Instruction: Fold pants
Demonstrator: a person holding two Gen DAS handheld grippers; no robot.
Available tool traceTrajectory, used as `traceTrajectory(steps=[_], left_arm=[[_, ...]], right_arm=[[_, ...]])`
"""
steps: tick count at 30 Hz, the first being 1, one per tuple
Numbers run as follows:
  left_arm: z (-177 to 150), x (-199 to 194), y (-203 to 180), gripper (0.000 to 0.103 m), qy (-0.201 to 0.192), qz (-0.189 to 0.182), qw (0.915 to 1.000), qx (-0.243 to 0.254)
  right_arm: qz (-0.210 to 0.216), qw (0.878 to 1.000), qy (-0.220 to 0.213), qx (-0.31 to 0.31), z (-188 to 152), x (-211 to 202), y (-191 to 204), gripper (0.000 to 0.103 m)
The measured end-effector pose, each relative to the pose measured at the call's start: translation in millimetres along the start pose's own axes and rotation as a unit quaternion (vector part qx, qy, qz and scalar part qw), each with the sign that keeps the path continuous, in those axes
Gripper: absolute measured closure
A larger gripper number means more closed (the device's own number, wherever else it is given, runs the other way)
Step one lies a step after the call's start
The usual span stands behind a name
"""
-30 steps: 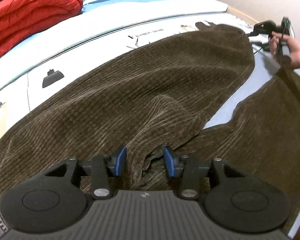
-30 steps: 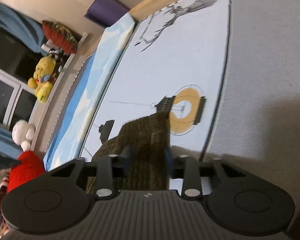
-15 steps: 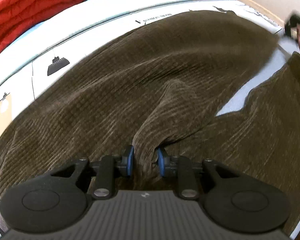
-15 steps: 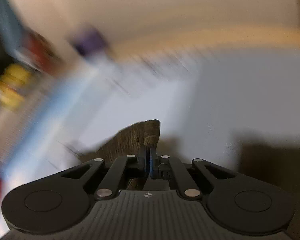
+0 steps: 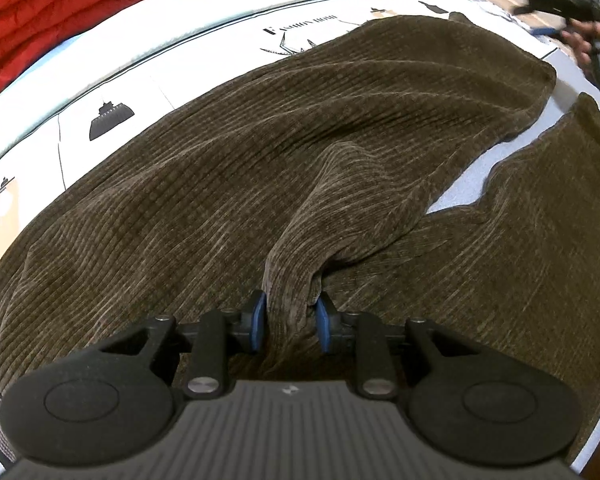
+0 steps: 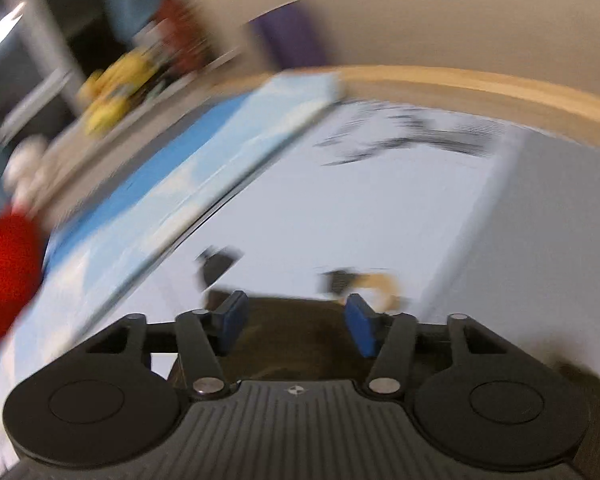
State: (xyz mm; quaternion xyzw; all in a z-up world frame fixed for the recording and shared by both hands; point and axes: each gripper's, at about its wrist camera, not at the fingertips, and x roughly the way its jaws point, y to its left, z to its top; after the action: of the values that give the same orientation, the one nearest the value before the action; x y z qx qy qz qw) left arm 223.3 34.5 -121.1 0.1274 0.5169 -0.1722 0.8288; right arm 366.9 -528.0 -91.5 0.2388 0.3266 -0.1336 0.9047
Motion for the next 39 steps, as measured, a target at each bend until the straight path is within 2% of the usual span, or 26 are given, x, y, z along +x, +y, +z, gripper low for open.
traceTrajectory(steps=[2, 3, 6, 10, 12, 13, 14, 16, 18, 20, 22, 24, 26, 27, 30, 32, 34, 36, 37, 39], left_arm=[[1, 1, 0, 0.072, 0.001, 0.000, 1.0000, 0.001], [1, 2, 1, 0.071, 0.001, -0.002, 1.0000, 0.000], [0, 3, 3, 0.069, 0.001, -0.006, 1.0000, 0.000], [-1, 4, 4, 0.068, 0.001, -0.009, 1.0000, 0.001], [0, 4, 3, 0.068, 0.002, -0.008, 0.9999, 0.005], [0, 4, 4, 0.068, 0.002, -0.009, 0.9999, 0.006], [0, 4, 3, 0.068, 0.002, -0.010, 0.9999, 0.007], [0, 4, 4, 0.068, 0.002, -0.012, 0.9999, 0.006], [0, 4, 4, 0.068, 0.002, -0.013, 0.9999, 0.005], [1, 4, 4, 0.067, 0.001, -0.013, 0.9999, 0.007], [1, 3, 6, 0.059, 0.003, -0.013, 0.9999, 0.004], [1, 0, 11, 0.058, -0.001, -0.017, 0.9998, -0.006], [2, -6, 18, 0.056, -0.010, -0.025, 0.9994, -0.020], [2, -10, 21, 0.055, -0.016, -0.028, 0.9991, -0.027], [0, -20, 27, 0.054, -0.033, -0.029, 0.9983, -0.038], [-1, -27, 30, 0.053, -0.045, -0.026, 0.9976, -0.045], [-3, -35, 36, 0.053, -0.061, -0.027, 0.9960, -0.060], [-4, -44, 43, 0.053, -0.078, -0.020, 0.9938, -0.077], [-5, -50, 49, 0.053, -0.085, -0.021, 0.9921, -0.089], [-8, -58, 61, 0.053, -0.097, -0.025, 0.9881, -0.117]], right_arm=[[0.009, 0.998, 0.030, -0.063, 3, 28, 25, 0.045], [0.008, 0.996, 0.039, -0.074, 5, 40, 35, 0.045], [0.017, 0.996, 0.065, -0.065, 7, 71, 59, 0.044], [-0.021, 0.994, 0.093, -0.047, 7, 109, 77, 0.045], [-0.074, 0.990, 0.081, -0.091, 0, 112, 98, 0.062], [-0.090, 0.987, 0.077, -0.110, -1, 114, 106, 0.085], [-0.097, 0.986, 0.075, -0.115, -2, 115, 111, 0.086], [-0.120, 0.988, 0.035, -0.085, 11, 108, 106, 0.091], [-0.145, 0.989, -0.026, -0.029, 34, 97, 87, 0.091], [-0.112, 0.993, -0.019, 0.028, 48, 99, 63, 0.085], [-0.095, 0.995, -0.002, 0.036, 52, 95, 47, 0.078], [-0.066, 0.997, -0.015, 0.026, 50, 76, 31, 0.066], [-0.070, 0.997, -0.025, 0.024, 43, 52, 8, 0.051], [-0.081, 0.996, -0.023, 0.026, 37, 40, -5, 0.049], [-0.101, 0.994, -0.007, 0.042, 14, 13, -41, 0.047], [-0.129, 0.989, 0.014, 0.073, -2, 2, -63, 0.047], [-0.144, 0.984, 0.013, 0.100, -17, -6, -75, 0.045], [-0.144, 0.984, 0.025, 0.100, -30, -5, -77, 0.044], [-0.145, 0.985, 0.017, 0.090, -34, -6, -73, 0.044], [-0.142, 0.988, 0.011, 0.063, -42, -5, -64, 0.051]])
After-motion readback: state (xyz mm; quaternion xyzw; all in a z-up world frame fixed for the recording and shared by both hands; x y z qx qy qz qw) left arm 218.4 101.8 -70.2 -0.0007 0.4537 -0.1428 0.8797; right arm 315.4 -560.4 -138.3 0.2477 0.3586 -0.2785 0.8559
